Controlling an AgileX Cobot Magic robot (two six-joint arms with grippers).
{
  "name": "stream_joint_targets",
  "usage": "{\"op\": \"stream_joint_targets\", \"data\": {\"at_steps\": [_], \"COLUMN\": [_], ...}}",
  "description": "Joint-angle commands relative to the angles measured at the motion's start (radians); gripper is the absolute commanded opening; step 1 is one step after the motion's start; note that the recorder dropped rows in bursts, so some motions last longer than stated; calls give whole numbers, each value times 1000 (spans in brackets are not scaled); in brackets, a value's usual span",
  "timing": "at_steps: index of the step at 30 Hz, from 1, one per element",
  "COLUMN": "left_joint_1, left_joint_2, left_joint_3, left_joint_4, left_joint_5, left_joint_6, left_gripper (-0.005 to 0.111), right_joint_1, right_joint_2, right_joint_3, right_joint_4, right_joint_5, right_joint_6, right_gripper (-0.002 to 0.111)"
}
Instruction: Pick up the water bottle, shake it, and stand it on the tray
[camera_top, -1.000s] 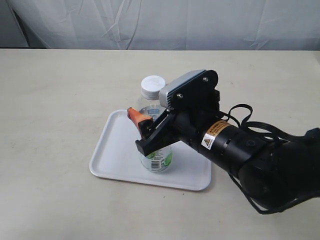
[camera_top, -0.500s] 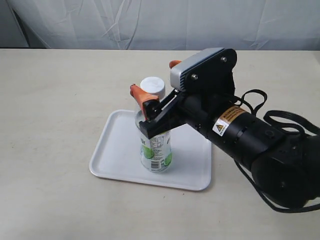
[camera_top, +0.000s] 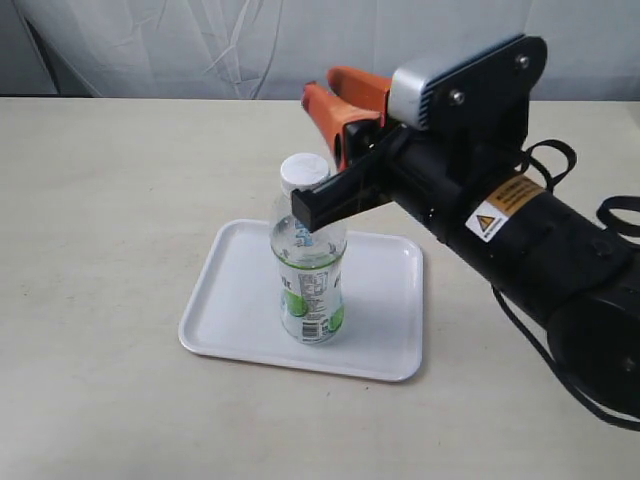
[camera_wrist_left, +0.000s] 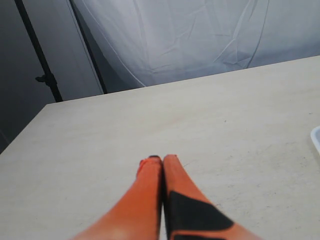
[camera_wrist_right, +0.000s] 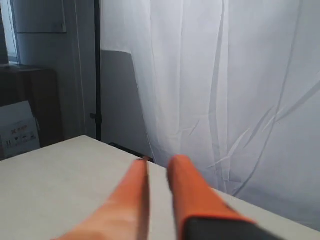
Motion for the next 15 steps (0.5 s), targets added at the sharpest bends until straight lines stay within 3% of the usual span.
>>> {"op": "stream_joint_targets", "data": {"at_steps": [1,7,15], "left_joint_1": [0,0,0], "left_joint_2": [-5,-5,-5], "left_joint_3": [4,4,4], "left_joint_4": [-3,-3,-3], "left_joint_5": [2,2,2], "left_joint_6": [-4,-4,-4], "left_gripper": [0,0,0], "right_joint_1": [-4,-4,-4], "right_joint_2": [-77,-211,-465], "right_joint_3": [-2,-2,-2], "right_joint_4": [28,226,695], "right_joint_5": [85,384,629], "right_joint_6": [-25,-314,-758], "right_gripper": [1,-1,-1]}}
